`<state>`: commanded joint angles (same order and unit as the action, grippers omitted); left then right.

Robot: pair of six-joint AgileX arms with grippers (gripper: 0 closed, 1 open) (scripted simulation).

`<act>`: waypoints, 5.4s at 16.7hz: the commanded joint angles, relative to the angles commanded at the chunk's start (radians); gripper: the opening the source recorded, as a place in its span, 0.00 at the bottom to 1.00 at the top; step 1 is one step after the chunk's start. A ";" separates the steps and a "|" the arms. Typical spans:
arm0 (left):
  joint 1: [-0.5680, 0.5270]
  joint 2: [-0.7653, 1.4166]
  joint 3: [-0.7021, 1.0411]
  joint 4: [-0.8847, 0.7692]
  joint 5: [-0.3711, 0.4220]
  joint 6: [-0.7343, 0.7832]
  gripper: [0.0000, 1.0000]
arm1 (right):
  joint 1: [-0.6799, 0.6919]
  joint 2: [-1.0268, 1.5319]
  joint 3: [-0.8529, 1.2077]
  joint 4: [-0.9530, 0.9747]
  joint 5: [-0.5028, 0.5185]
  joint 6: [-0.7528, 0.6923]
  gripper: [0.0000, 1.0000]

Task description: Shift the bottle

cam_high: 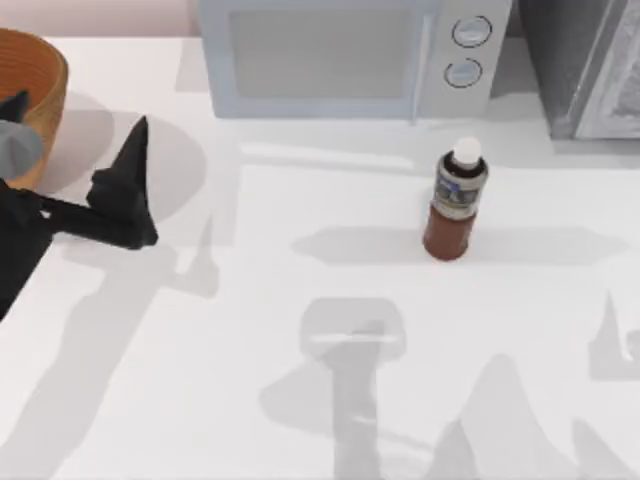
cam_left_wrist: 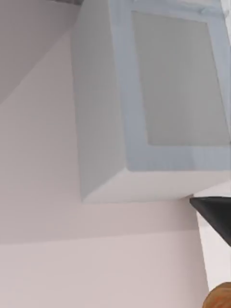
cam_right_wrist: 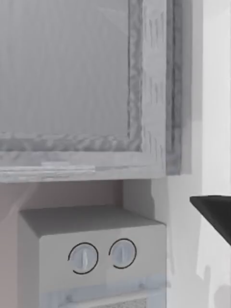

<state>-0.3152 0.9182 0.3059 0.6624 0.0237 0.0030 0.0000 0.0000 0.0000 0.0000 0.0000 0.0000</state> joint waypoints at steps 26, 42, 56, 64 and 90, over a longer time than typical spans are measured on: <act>-0.449 1.405 0.484 0.864 0.044 0.009 1.00 | 0.000 0.000 0.000 0.000 0.000 0.000 1.00; -0.462 1.535 0.878 0.604 0.032 0.008 0.85 | 0.000 0.000 0.000 0.000 0.000 0.000 1.00; -0.462 1.535 0.878 0.604 0.032 0.008 0.00 | 0.000 0.000 0.000 0.000 0.000 0.000 1.00; -0.447 1.520 0.868 0.618 0.046 0.010 0.00 | 0.000 0.000 0.000 0.000 0.000 0.000 1.00; 0.398 1.210 0.253 0.870 0.882 0.038 0.00 | 0.000 0.000 0.000 0.000 0.000 0.000 1.00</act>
<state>0.0828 2.1286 0.5589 1.5324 0.9057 0.0407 0.0000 0.0000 0.0000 0.0000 0.0000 0.0000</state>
